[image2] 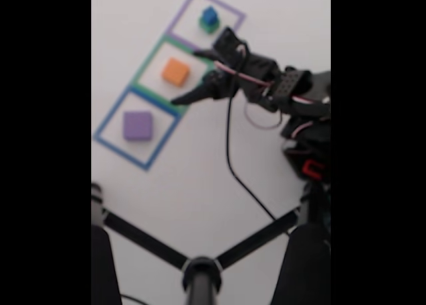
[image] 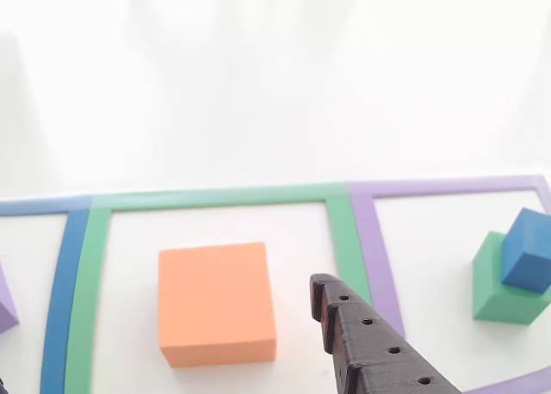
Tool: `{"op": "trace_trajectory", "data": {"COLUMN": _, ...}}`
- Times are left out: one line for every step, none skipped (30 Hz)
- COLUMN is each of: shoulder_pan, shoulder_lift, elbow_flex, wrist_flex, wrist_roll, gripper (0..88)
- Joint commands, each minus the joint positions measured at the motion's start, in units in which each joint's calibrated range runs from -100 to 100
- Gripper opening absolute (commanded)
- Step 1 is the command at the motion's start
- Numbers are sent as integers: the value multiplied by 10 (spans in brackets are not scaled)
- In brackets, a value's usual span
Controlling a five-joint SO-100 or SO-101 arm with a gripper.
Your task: Tower of hanoi
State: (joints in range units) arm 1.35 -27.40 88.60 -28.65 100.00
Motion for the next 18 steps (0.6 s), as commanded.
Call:
{"op": "trace_trajectory", "data": {"shoulder_pan": 0, "shoulder_lift": 70, "elbow_flex": -8, "wrist_flex": -94, "wrist_roll": 0, "gripper": 470}}
{"op": "trace_trajectory", "data": {"shoulder_pan": 1, "shoulder_lift": 90, "elbow_flex": -12, "wrist_flex": -113, "wrist_roll": 0, "gripper": 470}}
{"op": "trace_trajectory", "data": {"shoulder_pan": 3, "shoulder_lift": 108, "elbow_flex": -15, "wrist_flex": -128, "wrist_roll": 0, "gripper": 470}}
{"op": "trace_trajectory", "data": {"shoulder_pan": 4, "shoulder_lift": 127, "elbow_flex": -18, "wrist_flex": -145, "wrist_roll": 0, "gripper": 470}}
{"op": "trace_trajectory", "data": {"shoulder_pan": 6, "shoulder_lift": 144, "elbow_flex": -21, "wrist_flex": -157, "wrist_roll": 0, "gripper": 470}}
{"op": "trace_trajectory", "data": {"shoulder_pan": 7, "shoulder_lift": 161, "elbow_flex": -24, "wrist_flex": -170, "wrist_roll": 0, "gripper": 470}}
{"op": "trace_trajectory", "data": {"shoulder_pan": 8, "shoulder_lift": 176, "elbow_flex": -27, "wrist_flex": -182, "wrist_roll": 0, "gripper": 470}}
{"op": "trace_trajectory", "data": {"shoulder_pan": 9, "shoulder_lift": 193, "elbow_flex": -29, "wrist_flex": -196, "wrist_roll": 0, "gripper": 470}}
{"op": "trace_trajectory", "data": {"shoulder_pan": 9, "shoulder_lift": 207, "elbow_flex": -31, "wrist_flex": -209, "wrist_roll": 0, "gripper": 470}}
{"op": "trace_trajectory", "data": {"shoulder_pan": 9, "shoulder_lift": 220, "elbow_flex": -34, "wrist_flex": -221, "wrist_roll": 0, "gripper": 472}}
{"op": "trace_trajectory", "data": {"shoulder_pan": 9, "shoulder_lift": 231, "elbow_flex": -37, "wrist_flex": -231, "wrist_roll": 0, "gripper": 472}}
{"op": "trace_trajectory", "data": {"shoulder_pan": 9, "shoulder_lift": 241, "elbow_flex": -39, "wrist_flex": -239, "wrist_roll": 0, "gripper": 473}}
{"op": "trace_trajectory", "data": {"shoulder_pan": 9, "shoulder_lift": 252, "elbow_flex": -41, "wrist_flex": -247, "wrist_roll": 0, "gripper": 473}}
{"op": "trace_trajectory", "data": {"shoulder_pan": 8, "shoulder_lift": 260, "elbow_flex": -44, "wrist_flex": -254, "wrist_roll": 0, "gripper": 473}}
{"op": "trace_trajectory", "data": {"shoulder_pan": 7, "shoulder_lift": 271, "elbow_flex": -46, "wrist_flex": -262, "wrist_roll": 0, "gripper": 473}}
{"op": "trace_trajectory", "data": {"shoulder_pan": 6, "shoulder_lift": 278, "elbow_flex": -48, "wrist_flex": -269, "wrist_roll": 0, "gripper": 474}}
{"op": "trace_trajectory", "data": {"shoulder_pan": 4, "shoulder_lift": 286, "elbow_flex": -49, "wrist_flex": -278, "wrist_roll": 0, "gripper": 475}}
{"op": "trace_trajectory", "data": {"shoulder_pan": 4, "shoulder_lift": 293, "elbow_flex": -50, "wrist_flex": -285, "wrist_roll": 0, "gripper": 476}}
